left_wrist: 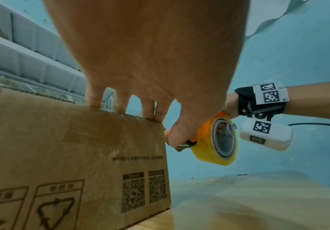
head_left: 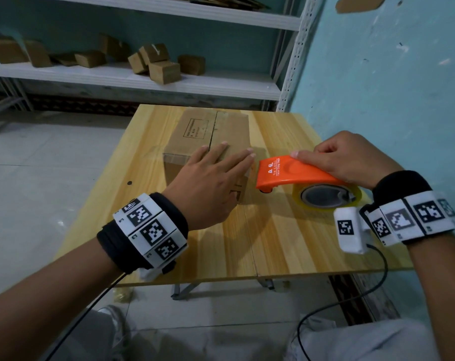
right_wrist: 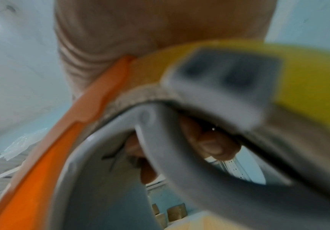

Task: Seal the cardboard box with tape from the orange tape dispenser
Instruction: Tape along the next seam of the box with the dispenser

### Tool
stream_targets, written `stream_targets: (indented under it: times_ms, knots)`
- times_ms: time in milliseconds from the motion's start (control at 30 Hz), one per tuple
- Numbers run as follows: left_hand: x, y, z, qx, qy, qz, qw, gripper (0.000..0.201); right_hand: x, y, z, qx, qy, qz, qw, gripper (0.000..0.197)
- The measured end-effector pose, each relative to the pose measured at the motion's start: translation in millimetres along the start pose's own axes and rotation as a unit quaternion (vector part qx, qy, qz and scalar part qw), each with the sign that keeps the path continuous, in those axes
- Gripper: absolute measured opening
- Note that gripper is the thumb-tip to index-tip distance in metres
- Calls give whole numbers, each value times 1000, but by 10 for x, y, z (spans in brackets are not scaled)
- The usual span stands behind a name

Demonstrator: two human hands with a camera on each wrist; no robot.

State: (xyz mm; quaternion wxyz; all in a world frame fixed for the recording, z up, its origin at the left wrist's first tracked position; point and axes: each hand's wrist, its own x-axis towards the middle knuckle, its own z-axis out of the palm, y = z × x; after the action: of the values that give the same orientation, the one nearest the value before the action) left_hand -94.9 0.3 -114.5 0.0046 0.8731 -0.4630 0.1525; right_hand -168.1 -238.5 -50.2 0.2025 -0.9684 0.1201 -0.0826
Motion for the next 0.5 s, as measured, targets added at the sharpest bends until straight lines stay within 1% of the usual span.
stream_targets:
  times_ms: [100, 200, 300, 367, 500]
  knots:
    - [7, 6, -9, 2, -7, 0, 1000, 71, 10, -13, -16, -9, -5, -3, 1000, 63]
    - [0, -2, -28, -6, 15, 2, 1000, 68, 23, -37, -25, -24, -11, -6, 1000, 62]
    - [2, -4, -29, -13, 15, -2, 1000, 66, 43, -68, -28, -42, -21, -10, 999, 63]
    - [1, -3, -26, -15, 15, -2, 1000, 68, 59, -98, -34, -50, -28, -10, 998, 65]
    - [-1, -6, -30, -18, 8, -7, 1000, 74, 88, -162, -76, -78, -48, -5, 996, 60]
